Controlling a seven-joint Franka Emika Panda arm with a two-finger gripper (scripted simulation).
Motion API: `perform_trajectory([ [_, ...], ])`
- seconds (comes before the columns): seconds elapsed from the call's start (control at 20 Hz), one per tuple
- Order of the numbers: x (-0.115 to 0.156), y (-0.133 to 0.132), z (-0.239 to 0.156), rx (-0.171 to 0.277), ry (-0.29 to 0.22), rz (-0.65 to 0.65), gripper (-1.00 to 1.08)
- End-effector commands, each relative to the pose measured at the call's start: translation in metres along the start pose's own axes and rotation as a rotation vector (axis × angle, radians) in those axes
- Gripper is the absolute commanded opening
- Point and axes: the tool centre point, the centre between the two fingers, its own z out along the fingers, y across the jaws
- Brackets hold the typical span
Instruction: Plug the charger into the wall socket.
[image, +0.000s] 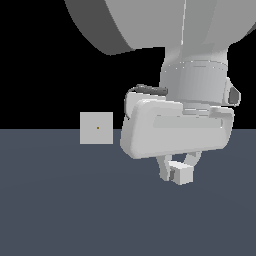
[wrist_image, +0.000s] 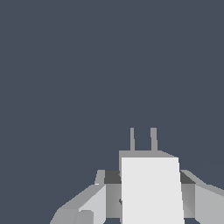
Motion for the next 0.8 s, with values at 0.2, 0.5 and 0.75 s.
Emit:
perform_trajectory([
  [0.2, 0.027, -0.028, -0.008, -0.014, 0.002, 0.085, -1.00],
  [0.5, 0.053, -0.050, -0.016, -0.027, 0.003, 0.162, -1.00],
  [0.75, 0.076, -0.067, -0.021, -0.038, 0.003, 0.225, -1.00],
])
